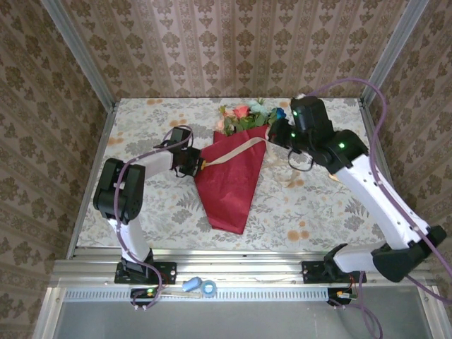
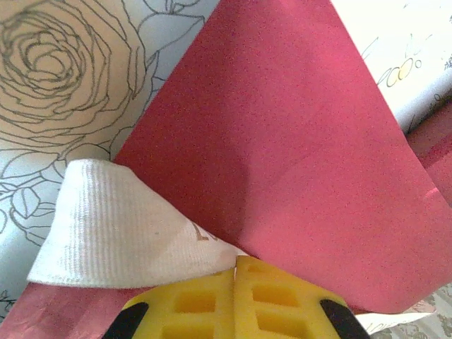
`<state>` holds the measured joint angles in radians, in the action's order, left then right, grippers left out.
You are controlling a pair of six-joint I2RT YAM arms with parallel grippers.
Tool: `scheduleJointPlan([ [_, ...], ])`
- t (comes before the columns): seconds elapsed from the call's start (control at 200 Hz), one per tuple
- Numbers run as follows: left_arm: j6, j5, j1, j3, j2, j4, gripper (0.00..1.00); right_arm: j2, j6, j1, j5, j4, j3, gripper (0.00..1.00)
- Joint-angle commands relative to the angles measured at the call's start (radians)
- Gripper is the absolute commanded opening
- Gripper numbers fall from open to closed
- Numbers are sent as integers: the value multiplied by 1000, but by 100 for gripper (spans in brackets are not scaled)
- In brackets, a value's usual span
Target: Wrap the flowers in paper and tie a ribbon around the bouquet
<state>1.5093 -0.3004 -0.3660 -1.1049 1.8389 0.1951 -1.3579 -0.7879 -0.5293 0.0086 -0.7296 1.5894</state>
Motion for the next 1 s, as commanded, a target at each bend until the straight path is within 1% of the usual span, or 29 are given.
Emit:
scheduleJointPlan([
  [0.0,-33,-24,-14,-18,-63,7,0,-118,-23,-18,-146,143,81,0],
  [0.09,-26,-23,-20,5,-89,-2,0,-217,-46,-18,-193,184,153,0],
  [0.15,-20,-20,-22,20,-101,-3,0,-284,-56,-17,-208,187,207,0],
  [0.175,-19,-20,-22,27,-104,-5,0,-312,-55,-17,-215,221,229,0],
  [0.23,-8,-27,-21,37,-104,-9,0,-374,-58,-15,-226,240,281,0],
  [0.245,-4,-29,-21,38,-102,-12,3,-392,-58,-13,-229,241,297,0],
  [0.295,11,-39,-22,44,-97,-17,27,-446,-67,-7,-243,258,340,0],
  [0.33,19,-44,-25,45,-92,-16,41,-483,-74,-2,-251,264,372,0],
  [0.38,26,-47,-31,42,-86,-10,51,-531,-78,6,-257,261,422,0],
  [0.44,33,-46,-36,32,-79,8,55,-579,-74,8,-257,255,482,0],
  [0.52,50,-36,-38,31,-67,13,55,-632,-70,12,-257,251,549,0],
  [0.61,78,-26,-31,37,-33,-29,55,-679,-73,14,-257,249,600,0],
  [0.68,91,-37,-26,17,16,-62,54,-709,-82,18,-258,259,613,0],
  [0.73,86,-47,-27,-11,51,-60,49,-725,-82,23,-257,268,615,0],
  [0.85,75,-65,-34,-44,91,-57,27,-765,-73,37,-256,276,628,0],
  [0.955,66,-64,-40,-20,61,-65,2,-809,-67,53,-289,278,640,0],
  [0.965,65,-62,-42,-16,54,-65,0,-813,-65,56,-293,276,642,0],
  [0.995,62,-53,-42,-3,36,-66,0,-829,-58,59,-305,271,650,0],
])
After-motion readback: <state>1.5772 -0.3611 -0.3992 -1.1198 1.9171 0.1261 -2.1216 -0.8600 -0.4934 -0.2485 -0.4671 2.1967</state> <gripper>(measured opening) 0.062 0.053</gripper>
